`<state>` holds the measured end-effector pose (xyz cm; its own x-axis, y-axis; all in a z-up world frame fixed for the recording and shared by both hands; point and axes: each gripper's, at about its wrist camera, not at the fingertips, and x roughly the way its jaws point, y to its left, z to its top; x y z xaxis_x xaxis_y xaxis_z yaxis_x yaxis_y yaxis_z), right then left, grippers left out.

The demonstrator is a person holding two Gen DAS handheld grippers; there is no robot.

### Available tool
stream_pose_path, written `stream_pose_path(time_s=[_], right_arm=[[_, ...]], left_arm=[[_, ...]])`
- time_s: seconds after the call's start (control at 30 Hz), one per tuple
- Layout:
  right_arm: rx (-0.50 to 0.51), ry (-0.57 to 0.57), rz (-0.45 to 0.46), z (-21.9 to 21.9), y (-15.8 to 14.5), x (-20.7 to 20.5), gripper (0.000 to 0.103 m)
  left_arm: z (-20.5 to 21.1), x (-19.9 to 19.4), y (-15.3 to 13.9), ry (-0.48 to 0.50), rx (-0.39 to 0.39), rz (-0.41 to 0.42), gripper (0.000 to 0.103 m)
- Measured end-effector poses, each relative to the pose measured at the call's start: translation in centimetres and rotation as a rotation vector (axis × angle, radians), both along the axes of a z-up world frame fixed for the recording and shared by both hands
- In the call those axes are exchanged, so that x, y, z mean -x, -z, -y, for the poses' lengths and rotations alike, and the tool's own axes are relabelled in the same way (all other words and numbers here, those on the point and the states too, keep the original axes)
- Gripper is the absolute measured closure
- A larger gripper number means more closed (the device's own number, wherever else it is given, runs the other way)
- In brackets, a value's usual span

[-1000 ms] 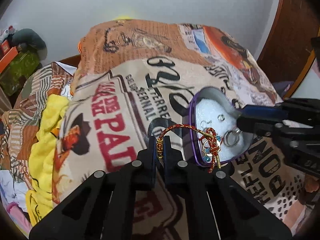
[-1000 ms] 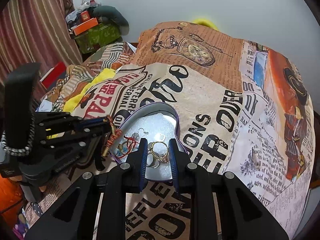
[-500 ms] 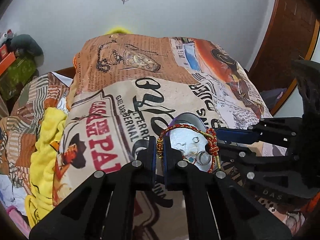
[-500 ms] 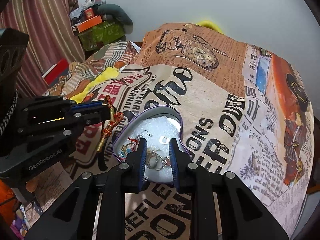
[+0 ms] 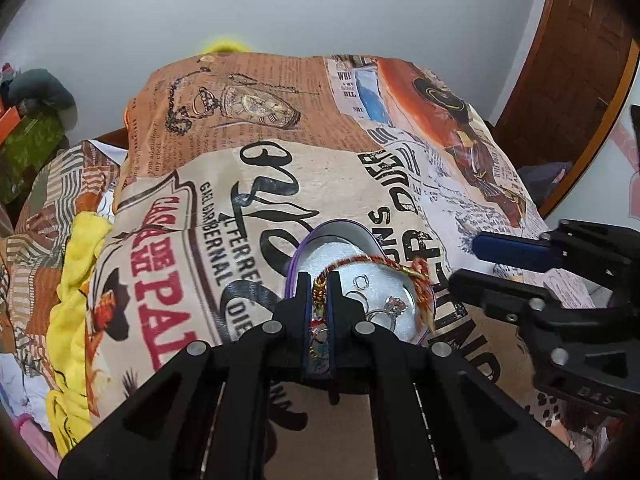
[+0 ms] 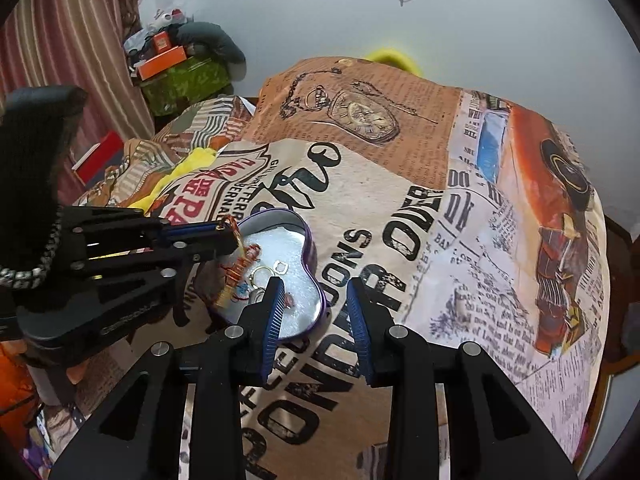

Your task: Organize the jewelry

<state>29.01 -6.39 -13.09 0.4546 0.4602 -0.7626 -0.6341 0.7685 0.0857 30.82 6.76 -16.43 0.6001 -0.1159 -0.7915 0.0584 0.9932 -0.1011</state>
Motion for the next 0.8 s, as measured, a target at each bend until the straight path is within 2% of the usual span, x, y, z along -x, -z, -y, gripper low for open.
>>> stream_pose_path(time_s=[0.27, 0.47, 0.63, 0.8], right_arm=[[-0.034, 0.009, 0.014, 1.0, -1.4, 0.8, 0.074], [-0.056, 0.021, 0.067, 1.4, -3.7, 2.5, 0.074], [-0.097, 0.035, 0.160, 2.3, -7.3, 5.2, 0.074], [-0.176, 0.060, 0.286, 3.6, -11.8, 9.3, 0.074]], left_arm=[[-0.2, 0.7, -0.8, -0.019, 0.016, -0.005, 0.096], [-0.7, 2.9, -3.5, -0.049, 0.011, 0.049, 0.094], [-1.1, 6.7, -7.7, -0.095, 0.012, 0.164, 0.093], [-0.7, 11.8, -12.9, -0.127, -0.015, 0.327, 0.090]])
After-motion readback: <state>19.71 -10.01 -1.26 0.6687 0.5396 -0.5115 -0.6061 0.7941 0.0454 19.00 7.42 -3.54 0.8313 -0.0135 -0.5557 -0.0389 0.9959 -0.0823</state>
